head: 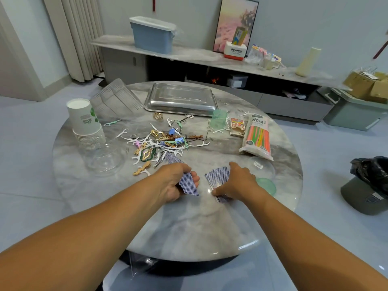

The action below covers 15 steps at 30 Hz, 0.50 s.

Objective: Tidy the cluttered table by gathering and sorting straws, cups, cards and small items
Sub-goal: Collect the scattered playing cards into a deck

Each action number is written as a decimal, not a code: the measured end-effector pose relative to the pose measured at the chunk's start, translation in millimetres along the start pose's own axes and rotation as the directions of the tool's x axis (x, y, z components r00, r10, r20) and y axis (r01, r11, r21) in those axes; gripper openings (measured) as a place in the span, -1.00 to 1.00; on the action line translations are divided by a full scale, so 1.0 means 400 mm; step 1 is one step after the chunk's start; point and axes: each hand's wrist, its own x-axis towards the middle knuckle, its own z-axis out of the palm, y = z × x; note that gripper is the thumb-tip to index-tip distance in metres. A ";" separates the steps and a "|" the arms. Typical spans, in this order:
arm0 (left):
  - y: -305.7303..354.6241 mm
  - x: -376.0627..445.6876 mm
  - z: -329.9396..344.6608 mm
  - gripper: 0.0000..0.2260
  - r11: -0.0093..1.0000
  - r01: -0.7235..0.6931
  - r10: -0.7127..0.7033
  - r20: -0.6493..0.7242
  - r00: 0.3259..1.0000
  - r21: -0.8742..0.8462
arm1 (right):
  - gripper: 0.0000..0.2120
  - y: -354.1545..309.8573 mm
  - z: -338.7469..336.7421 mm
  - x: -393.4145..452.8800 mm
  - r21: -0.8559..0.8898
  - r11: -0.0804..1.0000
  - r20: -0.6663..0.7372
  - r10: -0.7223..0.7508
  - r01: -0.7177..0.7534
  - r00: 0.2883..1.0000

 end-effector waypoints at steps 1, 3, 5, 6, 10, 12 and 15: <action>-0.004 0.000 0.004 -0.87 1.000 0.008 -0.008 0.008 1.000 0.014 | 0.09 -0.013 0.003 -0.001 -0.009 1.000 0.018 -0.011 0.011 1.000; -0.012 -0.001 0.014 -0.85 0.999 0.023 -0.024 0.026 0.999 0.034 | 0.01 -0.034 0.007 -0.003 -0.007 1.000 0.042 -0.026 0.026 0.999; -0.020 -0.001 0.019 -0.86 0.999 0.034 -0.035 0.034 0.999 0.033 | -0.08 -0.050 0.007 -0.008 -0.041 0.998 0.061 -0.034 0.037 0.998; -0.023 -0.001 0.020 -0.85 0.999 0.034 -0.035 0.031 0.999 0.031 | -0.10 -0.057 0.005 -0.012 -0.061 0.997 0.070 -0.035 0.039 0.997; -0.023 -0.003 0.013 -0.83 1.000 0.021 -0.021 -0.005 1.000 0.024 | -0.13 -0.067 0.006 -0.021 0.029 0.998 0.099 -0.051 0.048 0.994; -0.012 -0.005 0.004 -0.87 1.000 0.009 -0.009 -0.025 1.000 0.008 | -0.24 -0.062 0.007 -0.020 0.254 0.967 0.095 -0.049 0.023 0.994; 0.011 -0.007 -0.013 -0.93 0.999 -0.020 0.019 -0.033 0.999 -0.037 | -0.64 -0.052 -0.021 -0.016 0.713 0.694 0.190 -0.054 -0.100 0.980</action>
